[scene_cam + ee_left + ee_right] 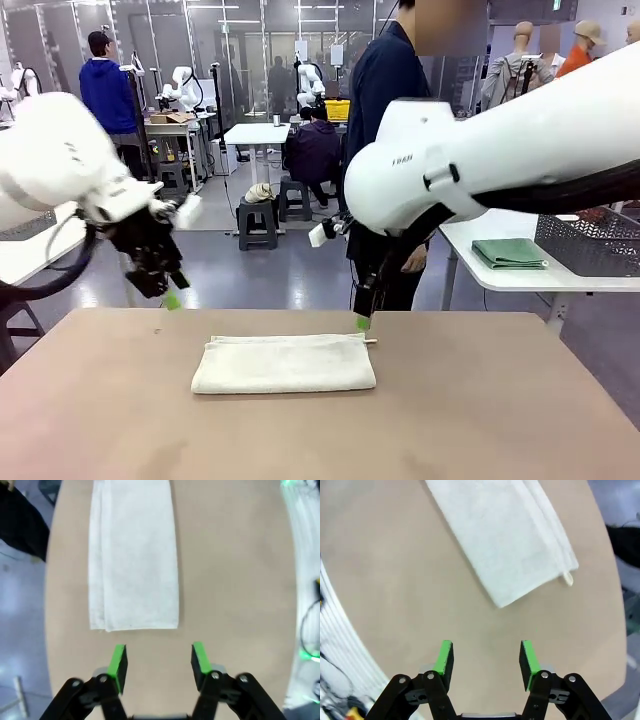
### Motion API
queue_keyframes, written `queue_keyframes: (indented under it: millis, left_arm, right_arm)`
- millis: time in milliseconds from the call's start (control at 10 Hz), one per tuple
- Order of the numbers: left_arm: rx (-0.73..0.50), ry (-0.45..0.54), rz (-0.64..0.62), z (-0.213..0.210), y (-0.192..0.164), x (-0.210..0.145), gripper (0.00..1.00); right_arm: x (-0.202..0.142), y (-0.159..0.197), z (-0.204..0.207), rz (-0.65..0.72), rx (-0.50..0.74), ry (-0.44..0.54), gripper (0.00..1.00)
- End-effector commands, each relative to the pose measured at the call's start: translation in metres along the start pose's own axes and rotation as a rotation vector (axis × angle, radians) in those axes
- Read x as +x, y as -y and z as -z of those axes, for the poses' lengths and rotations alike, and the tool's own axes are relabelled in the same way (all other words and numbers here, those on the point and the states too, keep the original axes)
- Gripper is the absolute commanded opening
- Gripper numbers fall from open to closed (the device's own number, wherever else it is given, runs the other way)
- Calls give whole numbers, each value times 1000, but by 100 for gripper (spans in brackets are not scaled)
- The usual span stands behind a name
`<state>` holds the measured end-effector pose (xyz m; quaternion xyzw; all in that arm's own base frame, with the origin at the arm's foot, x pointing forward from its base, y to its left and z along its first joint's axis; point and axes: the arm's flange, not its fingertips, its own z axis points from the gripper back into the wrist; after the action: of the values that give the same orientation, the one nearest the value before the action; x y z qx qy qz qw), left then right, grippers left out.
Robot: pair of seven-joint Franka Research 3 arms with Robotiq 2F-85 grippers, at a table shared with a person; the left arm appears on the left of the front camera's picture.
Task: Fold the towels and place them in the basket.
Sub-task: When a person lays out a Towel with hook on the table, fold it in half twice.
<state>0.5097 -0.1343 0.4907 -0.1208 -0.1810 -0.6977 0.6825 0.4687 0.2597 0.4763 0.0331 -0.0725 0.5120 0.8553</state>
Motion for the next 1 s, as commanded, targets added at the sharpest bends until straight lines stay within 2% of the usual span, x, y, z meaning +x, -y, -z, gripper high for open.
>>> queue_keyframes:
  millis: [0, 100, 300, 500, 900]
  left_arm:
    - [-9, 203, -19, -18, 20, -52, 66]
    - [11, 289, -44, -28, 29, -76, 66]
    - [83, 422, -117, -47, 51, -129, 66]
    - [63, 529, -129, -57, 59, -172, 66]
    - [1, 599, -44, -57, 50, -203, 66]
  right_arm:
    - [-5, -16, 1, 94, 12, 28, 67]
    - [0, 0, 0, 0, 0, 0, 67]
    - [0, 0, 0, 0, 0, 0, 67]
    - [0, 0, 0, 0, 0, 0, 67]
    - [0, 0, 0, 0, 0, 0, 67]
